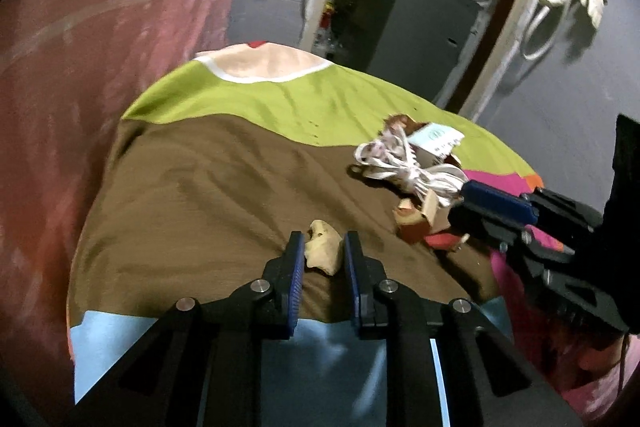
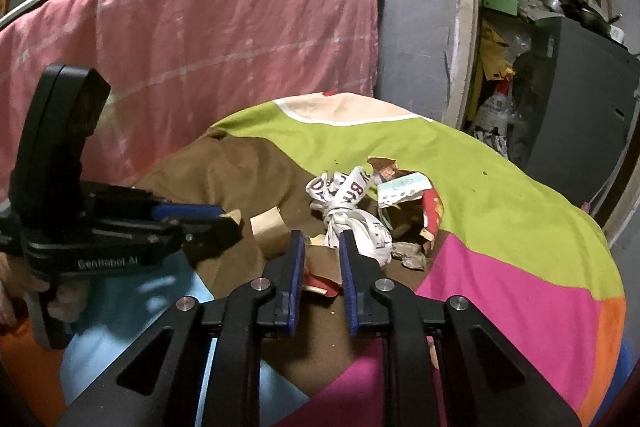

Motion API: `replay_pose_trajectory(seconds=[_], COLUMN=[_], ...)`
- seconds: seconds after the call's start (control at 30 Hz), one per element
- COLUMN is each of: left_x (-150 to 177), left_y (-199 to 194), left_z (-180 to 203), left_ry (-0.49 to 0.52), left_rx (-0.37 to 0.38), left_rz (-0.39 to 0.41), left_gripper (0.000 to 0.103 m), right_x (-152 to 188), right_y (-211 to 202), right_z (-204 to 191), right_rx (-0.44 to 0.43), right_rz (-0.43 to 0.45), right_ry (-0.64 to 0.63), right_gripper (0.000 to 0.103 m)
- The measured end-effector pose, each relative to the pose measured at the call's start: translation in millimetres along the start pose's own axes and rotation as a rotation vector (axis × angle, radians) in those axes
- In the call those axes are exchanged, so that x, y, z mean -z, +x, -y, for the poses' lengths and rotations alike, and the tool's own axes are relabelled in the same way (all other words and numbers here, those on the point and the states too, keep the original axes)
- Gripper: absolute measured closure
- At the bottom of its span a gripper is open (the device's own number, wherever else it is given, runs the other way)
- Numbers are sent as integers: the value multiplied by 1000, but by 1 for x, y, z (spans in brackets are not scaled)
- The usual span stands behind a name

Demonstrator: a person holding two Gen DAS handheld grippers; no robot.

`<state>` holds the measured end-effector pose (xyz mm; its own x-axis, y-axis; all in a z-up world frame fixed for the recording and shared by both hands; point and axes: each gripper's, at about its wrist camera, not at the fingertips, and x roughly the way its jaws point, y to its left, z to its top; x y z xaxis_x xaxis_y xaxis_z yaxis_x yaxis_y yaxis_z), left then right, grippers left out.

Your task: Collect trash

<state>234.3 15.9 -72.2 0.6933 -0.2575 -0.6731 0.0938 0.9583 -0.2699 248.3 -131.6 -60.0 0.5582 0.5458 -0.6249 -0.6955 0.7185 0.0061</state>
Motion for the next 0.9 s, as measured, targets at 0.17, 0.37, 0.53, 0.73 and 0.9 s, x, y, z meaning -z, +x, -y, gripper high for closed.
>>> replay_pose_trajectory(seconds=[0.17,0.37,0.53,0.73,0.9], left_x=[-1,-1,-2,-2,2], left_y=[-4,-6,-5,-8,-22], left_z=[-5,-8,-9,-9,-1], left_ry=[-24,-39,-45,-37,-4], left_rx=[-7,-2,4,-1,-27], left_rz=[12,11,5,25,84], left_gripper=[87,87,87,87,87], right_x=[-1,-2,0,2,4], right_y=[7,19,26,27,11], right_z=[-6,-6,-12,-13,-16], right_rx=[0,8,0,21,27], right_rz=[-27,-83,-116,-119,-61], right_ry=[-28,-45,-79,-77,-62], right_gripper=[74,74,74,94,99])
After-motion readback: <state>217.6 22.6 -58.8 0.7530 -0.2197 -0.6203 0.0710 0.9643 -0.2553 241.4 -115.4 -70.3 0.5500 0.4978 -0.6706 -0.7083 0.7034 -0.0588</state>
